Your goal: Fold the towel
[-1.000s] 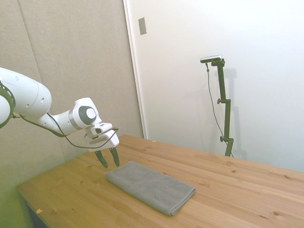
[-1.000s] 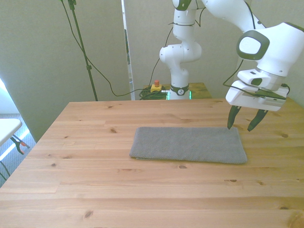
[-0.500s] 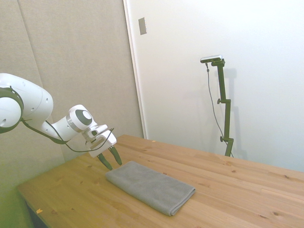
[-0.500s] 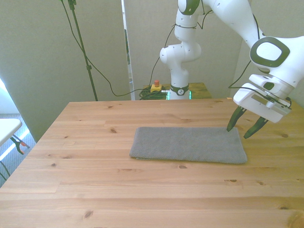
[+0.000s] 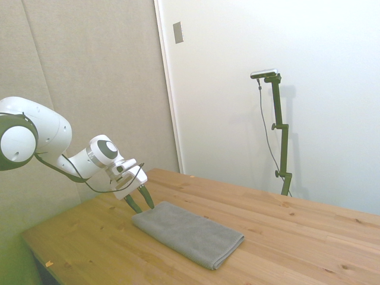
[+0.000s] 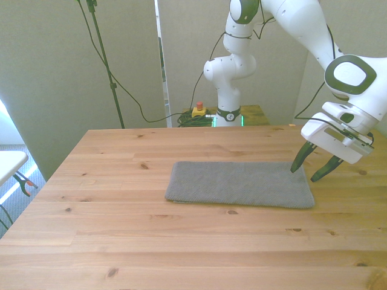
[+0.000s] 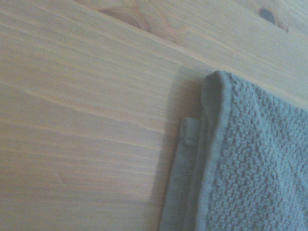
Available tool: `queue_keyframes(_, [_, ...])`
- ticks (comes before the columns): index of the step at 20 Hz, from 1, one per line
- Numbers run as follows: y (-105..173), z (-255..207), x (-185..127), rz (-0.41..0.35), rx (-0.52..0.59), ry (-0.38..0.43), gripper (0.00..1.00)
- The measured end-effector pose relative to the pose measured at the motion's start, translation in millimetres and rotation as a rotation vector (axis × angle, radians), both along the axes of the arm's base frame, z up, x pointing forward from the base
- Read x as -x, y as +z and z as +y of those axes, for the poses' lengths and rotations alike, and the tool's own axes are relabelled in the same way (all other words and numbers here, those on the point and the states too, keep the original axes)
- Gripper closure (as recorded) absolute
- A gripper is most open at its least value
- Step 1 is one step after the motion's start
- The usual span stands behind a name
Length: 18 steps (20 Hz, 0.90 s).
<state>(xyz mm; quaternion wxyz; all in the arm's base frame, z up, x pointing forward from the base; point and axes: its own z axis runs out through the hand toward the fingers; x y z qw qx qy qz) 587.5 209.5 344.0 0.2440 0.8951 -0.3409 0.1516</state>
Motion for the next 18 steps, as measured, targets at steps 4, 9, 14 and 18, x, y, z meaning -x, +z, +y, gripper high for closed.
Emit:
queue_keyframes(4, [-1.7,-23.0,-3.6,0.004,0.014,-0.034,0.00])
queue_keyframes(9, [-3.6,-49.1,-4.0,0.005,0.035,-0.060,1.00])
queue_keyframes(14, [-4.1,-48.7,-2.5,-0.001,0.029,-0.050,1.00])
queue_keyframes(18, [-7.1,-46.5,-1.5,-0.006,0.019,-0.039,1.00])
